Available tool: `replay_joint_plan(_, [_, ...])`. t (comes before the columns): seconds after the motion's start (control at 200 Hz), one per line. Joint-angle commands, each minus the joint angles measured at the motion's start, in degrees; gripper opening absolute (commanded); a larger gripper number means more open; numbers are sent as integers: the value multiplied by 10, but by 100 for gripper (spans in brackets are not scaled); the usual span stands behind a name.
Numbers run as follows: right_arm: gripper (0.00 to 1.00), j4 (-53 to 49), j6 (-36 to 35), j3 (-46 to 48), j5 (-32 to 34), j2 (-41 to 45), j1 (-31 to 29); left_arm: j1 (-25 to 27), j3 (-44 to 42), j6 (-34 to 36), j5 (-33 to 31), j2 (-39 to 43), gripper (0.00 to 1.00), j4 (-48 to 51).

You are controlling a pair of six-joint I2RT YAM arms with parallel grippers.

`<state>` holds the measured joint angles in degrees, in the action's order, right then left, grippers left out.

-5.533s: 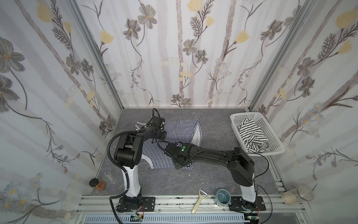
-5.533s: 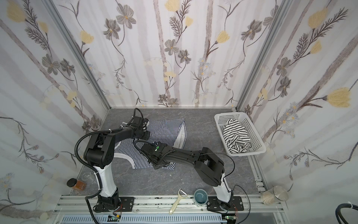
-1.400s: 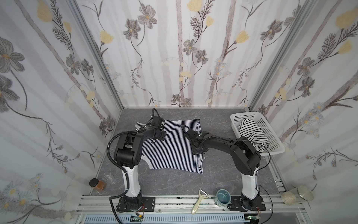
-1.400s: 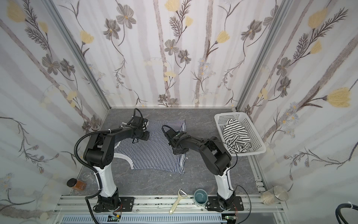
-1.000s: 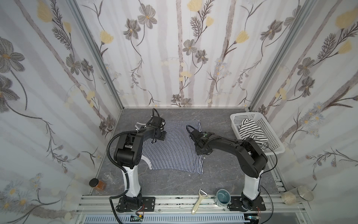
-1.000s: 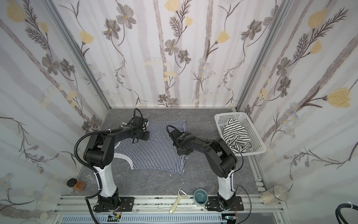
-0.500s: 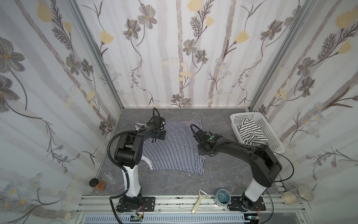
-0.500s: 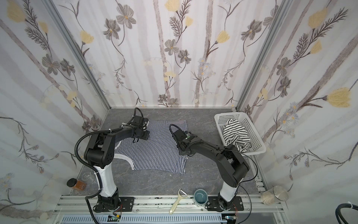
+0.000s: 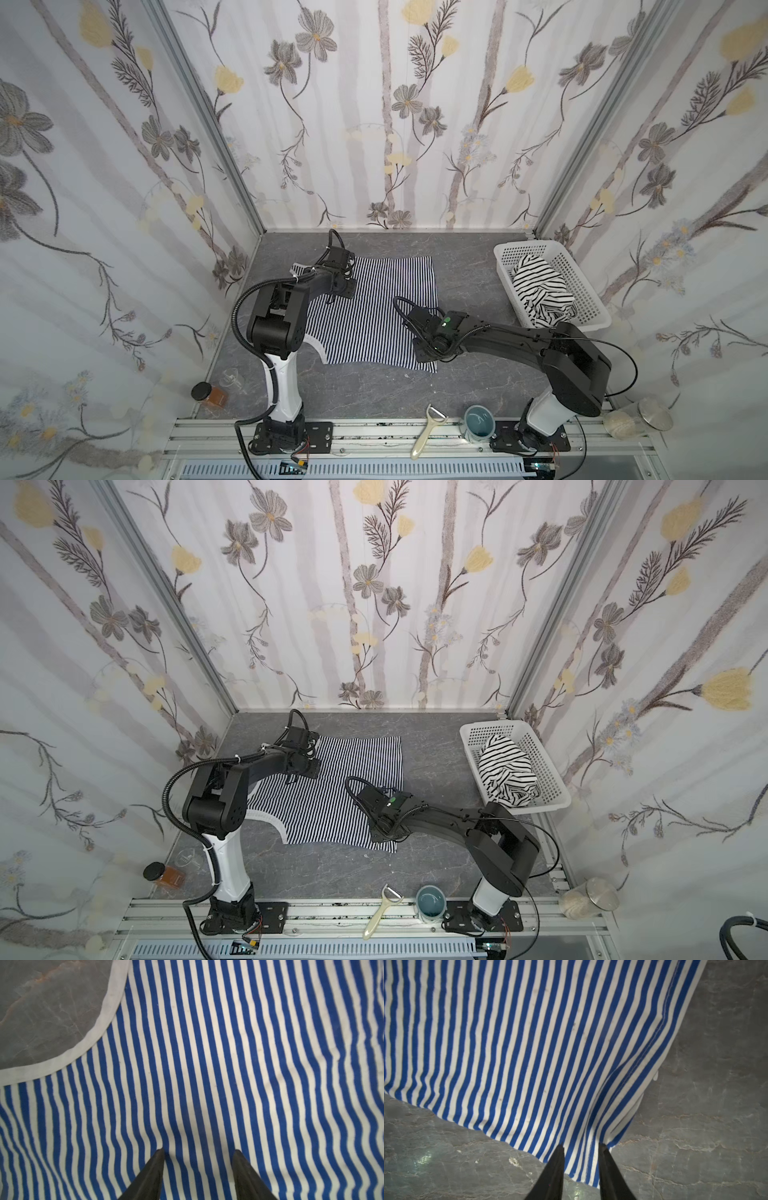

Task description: Fold and stack the tank tops

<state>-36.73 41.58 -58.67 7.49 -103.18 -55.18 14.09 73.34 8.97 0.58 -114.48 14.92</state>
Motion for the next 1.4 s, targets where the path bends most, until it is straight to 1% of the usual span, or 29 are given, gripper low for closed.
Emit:
replay_joint_plan(0.0, [31,12,19,7,7,7,0,0,3,-3,-2,2,54,8])
replay_joint_plan(0.32, [29,21,16,6,23,-12,20,-1,-4,-4,-2,7,54,8])
replay_joint_plan(0.47, [27,31,6,6,15,-17,30,-1,-5,-6,0,9,54,8])
replay_joint_plan(0.585, [22,43,0,6,4,-23,31,-1,-4,-6,-1,9,54,8])
replay_joint_plan(0.709, [14,49,-3,17,1,-27,36,0,-6,-6,-1,9,54,8])
replay_joint_plan(0.799, [6,50,-3,32,2,-18,44,0,-5,-6,-3,9,54,8])
replay_joint_plan(0.919, [4,47,-3,50,4,11,59,0,-3,-5,-4,7,54,8])
replay_joint_plan(0.989, [6,44,-6,57,4,24,66,0,-1,-5,-3,5,54,8])
replay_joint_plan(1.034, [9,42,-7,58,7,27,70,0,-1,-5,-2,5,54,8])
replay_joint_plan(1.144, [27,26,-7,60,24,24,78,1,0,-3,-1,3,54,8])
replay_joint_plan(1.199, [32,18,-9,53,25,24,78,1,-1,1,0,7,54,10])
replay_joint_plan(1.289, [36,10,-11,35,30,29,78,2,-1,8,1,16,55,13])
replay_joint_plan(1.394, [37,5,-11,2,36,27,78,2,-1,17,-5,40,55,15])
